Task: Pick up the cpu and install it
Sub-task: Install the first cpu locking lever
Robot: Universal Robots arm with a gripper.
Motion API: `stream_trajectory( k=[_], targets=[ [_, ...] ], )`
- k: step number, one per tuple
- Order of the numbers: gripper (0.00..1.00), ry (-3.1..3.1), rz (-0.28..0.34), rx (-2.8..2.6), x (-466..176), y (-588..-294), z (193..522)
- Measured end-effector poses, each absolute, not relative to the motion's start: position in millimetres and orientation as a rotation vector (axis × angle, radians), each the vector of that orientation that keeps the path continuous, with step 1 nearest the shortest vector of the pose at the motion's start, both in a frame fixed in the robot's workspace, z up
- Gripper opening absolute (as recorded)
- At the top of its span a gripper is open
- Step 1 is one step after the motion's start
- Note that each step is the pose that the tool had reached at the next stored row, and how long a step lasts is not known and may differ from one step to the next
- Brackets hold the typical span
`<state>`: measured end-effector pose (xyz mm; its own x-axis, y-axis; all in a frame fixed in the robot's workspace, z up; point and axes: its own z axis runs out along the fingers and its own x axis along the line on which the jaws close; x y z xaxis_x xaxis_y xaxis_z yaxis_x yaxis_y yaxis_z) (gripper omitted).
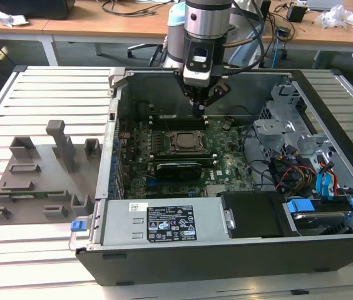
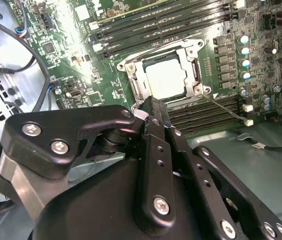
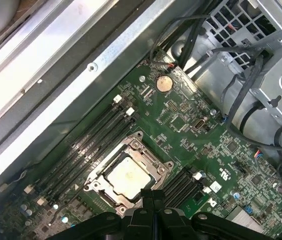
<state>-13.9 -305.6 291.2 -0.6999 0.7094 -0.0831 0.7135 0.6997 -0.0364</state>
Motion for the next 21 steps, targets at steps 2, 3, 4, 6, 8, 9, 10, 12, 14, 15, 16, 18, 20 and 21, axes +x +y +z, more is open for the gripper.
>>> stream_trajectory(
  k=[2,3,4,6,8,9,10,12,14,15,16,18,20,21],
  targets=[
    [0.11,2.848,-0.1,1.163,-13.9,-305.6,291.2],
    [0.11,2.853,-0.1,1.152,-13.9,-305.6,291.2],
    [0.11,2.856,-0.1,1.143,-13.9,-305.6,291.2],
    [0.11,2.871,-0.098,1.102,-13.9,-305.6,291.2],
    [0.11,2.881,-0.097,1.073,-13.9,-305.6,291.2],
    [0.11,2.886,-0.097,1.061,-14.0,-305.6,291.2],
    [0.11,2.891,-0.096,1.047,-13.9,-305.6,291.2],
    [0.11,2.898,-0.096,1.026,-14.0,-305.6,291.2],
    [0.11,2.906,-0.095,1.0,-14.0,-305.6,291.2],
    [0.11,2.914,-0.094,0.976,-14.0,-305.6,291.2],
    [0.11,2.918,-0.093,0.961,-13.9,-305.6,291.2],
    [0.11,2.927,-0.092,0.933,-13.9,-305.6,291.2],
    [0.11,2.934,-0.091,0.908,-13.9,-305.6,291.2],
    [0.11,2.94,-0.091,0.888,-13.9,-305.6,291.2]
  ],
)
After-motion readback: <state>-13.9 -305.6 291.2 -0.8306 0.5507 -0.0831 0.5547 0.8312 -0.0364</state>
